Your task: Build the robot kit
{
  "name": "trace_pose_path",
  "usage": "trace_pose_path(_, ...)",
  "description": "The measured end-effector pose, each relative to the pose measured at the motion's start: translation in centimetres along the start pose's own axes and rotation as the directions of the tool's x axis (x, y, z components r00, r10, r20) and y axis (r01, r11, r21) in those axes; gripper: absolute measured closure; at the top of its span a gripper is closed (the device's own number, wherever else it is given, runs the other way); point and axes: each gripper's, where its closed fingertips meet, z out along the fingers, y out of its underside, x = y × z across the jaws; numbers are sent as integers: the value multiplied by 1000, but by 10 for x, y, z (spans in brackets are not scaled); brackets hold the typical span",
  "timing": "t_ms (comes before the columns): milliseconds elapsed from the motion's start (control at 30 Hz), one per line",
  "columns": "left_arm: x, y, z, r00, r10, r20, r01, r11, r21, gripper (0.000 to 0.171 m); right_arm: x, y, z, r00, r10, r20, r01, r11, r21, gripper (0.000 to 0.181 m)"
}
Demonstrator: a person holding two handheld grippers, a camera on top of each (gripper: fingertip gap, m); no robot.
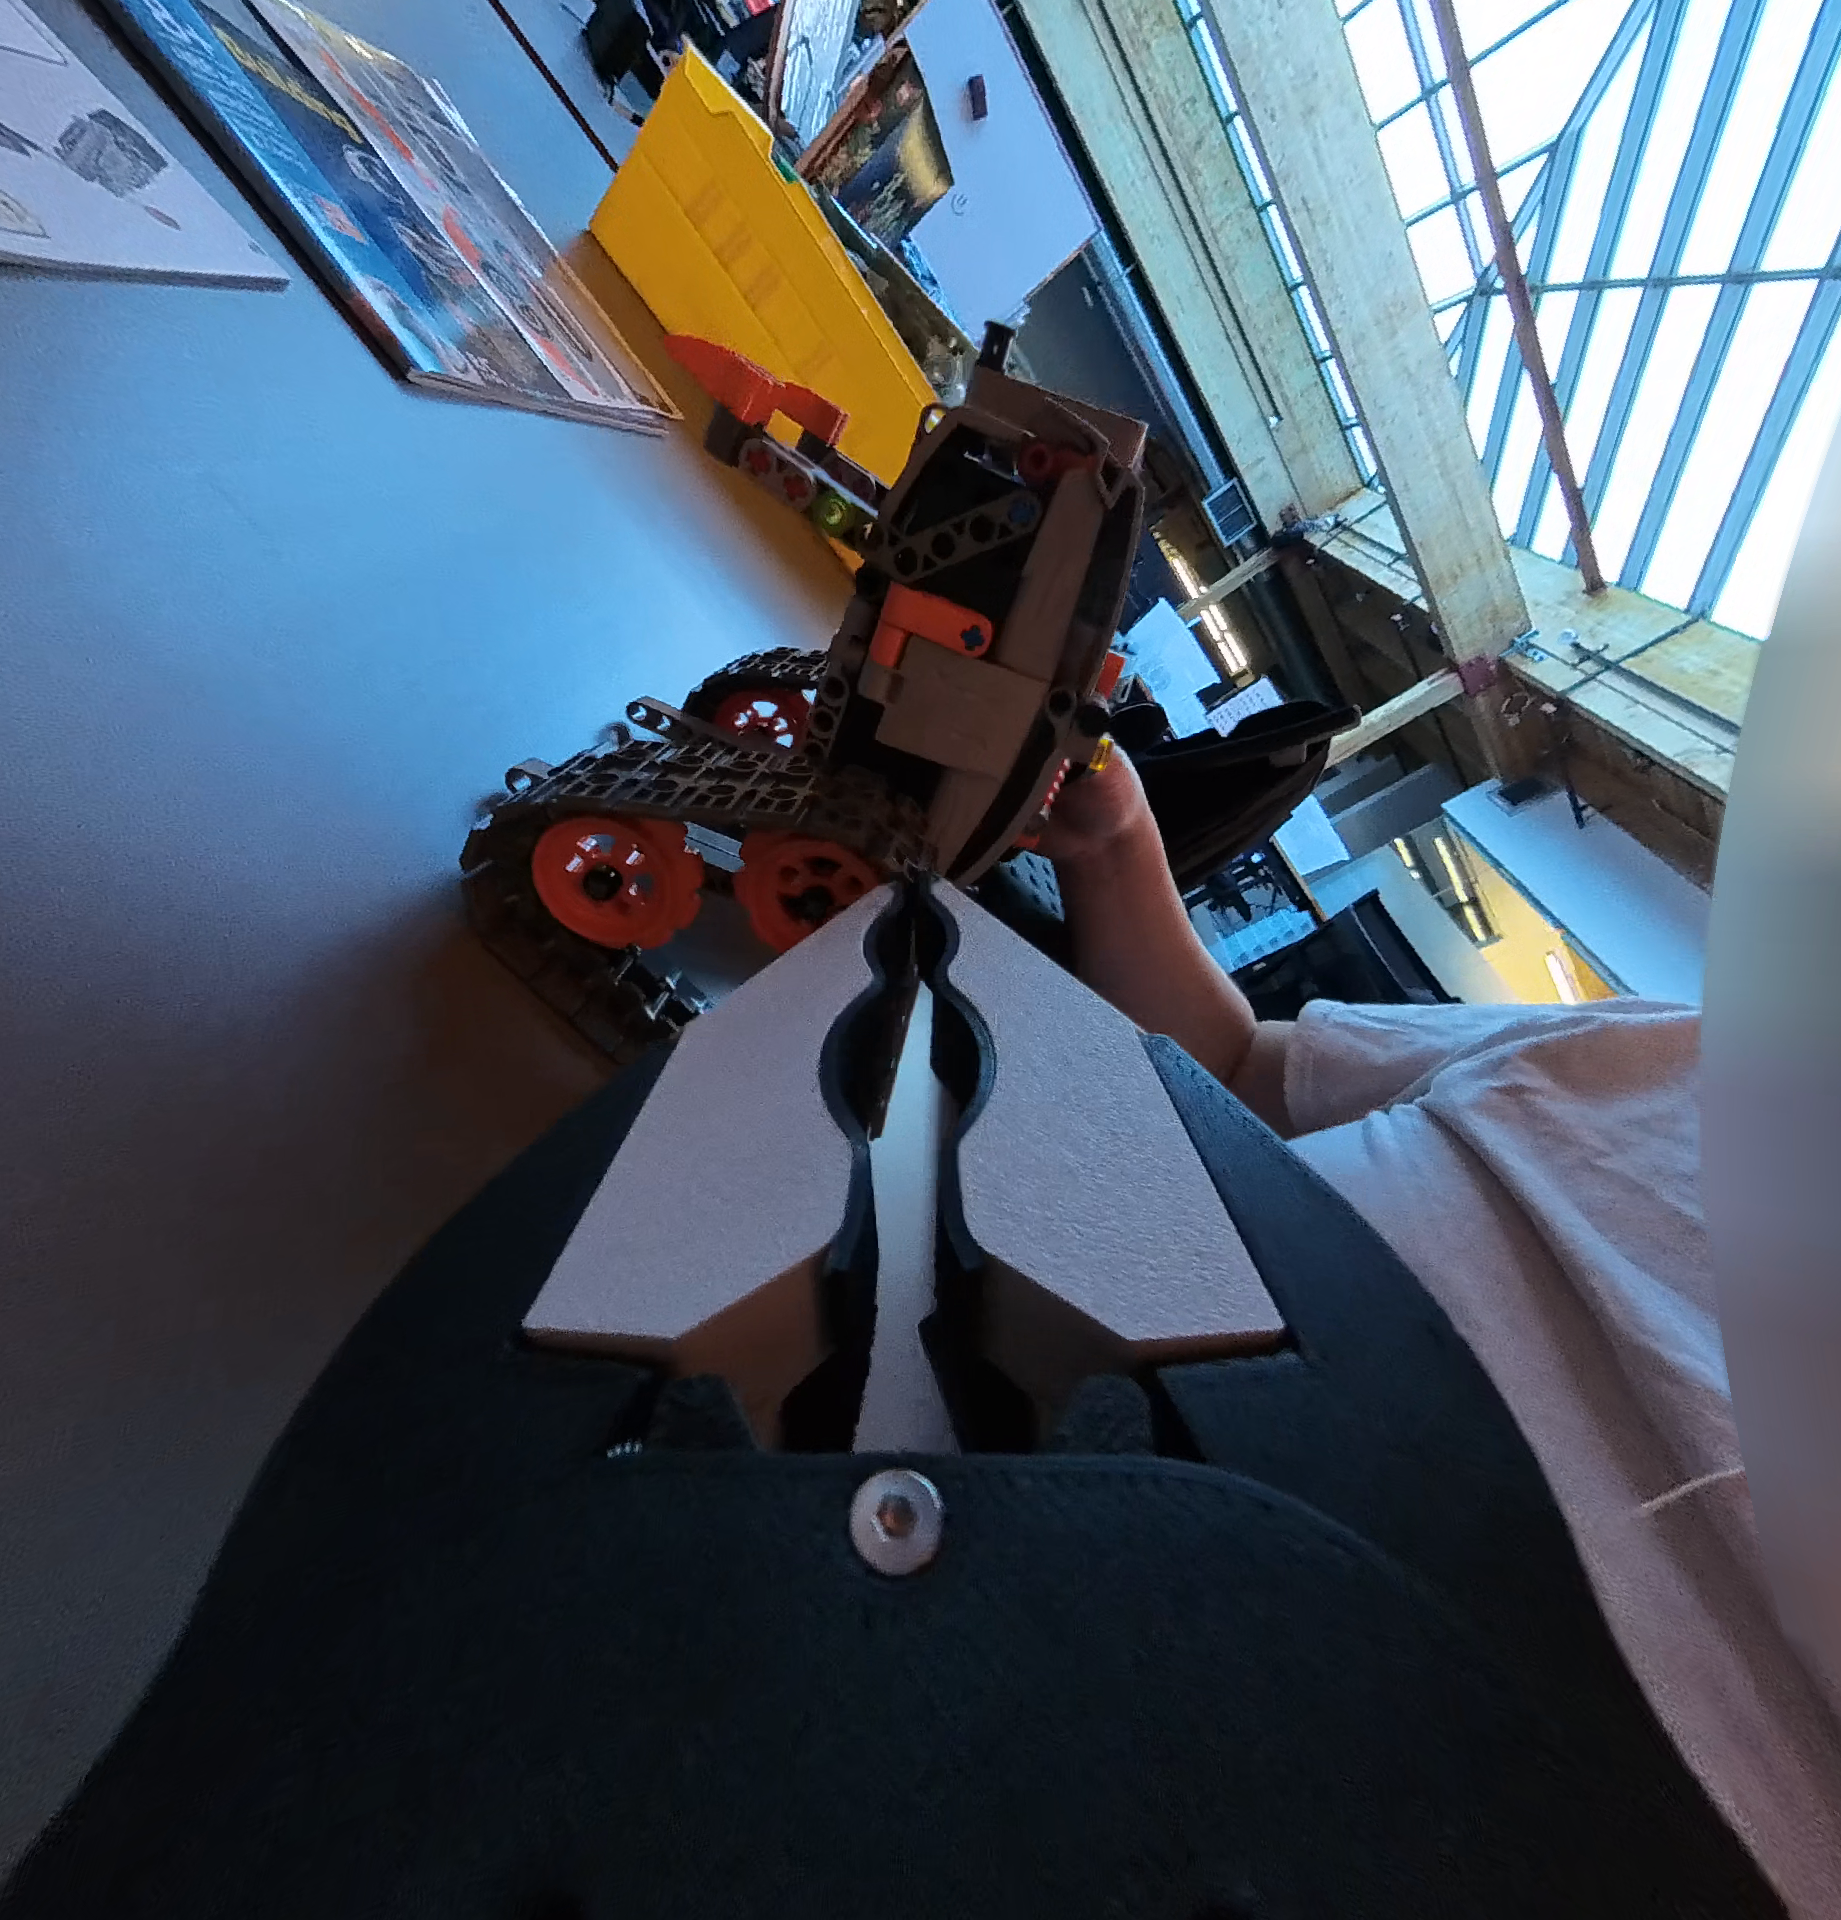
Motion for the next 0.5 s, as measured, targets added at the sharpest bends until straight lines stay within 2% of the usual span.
trace_pose_path(133, -1, 1, 3, 994, 78, 73, -77, 997, -21, 171, 2, -1, -2, 1000, -7, -13, 7, 1000, -12, 177)
trace_pose_path(200, -5, 8, 0, 994, 69, 83, -65, 997, -51, 171, 2, 0, -3, 1000, -12, -17, 12, 1000, -11, 177)
trace_pose_path(267, -12, 12, -3, 996, 26, 88, -21, 998, -58, 158, 2, 1, -4, 1000, -6, -10, 6, 1000, -12, 176)
trace_pose_path(500, -4, 5, -4, 1000, -29, 2, 29, 1000, -7, 151, 2, 1, -10, 1000, 23, -4, -23, 1000, 21, 168)
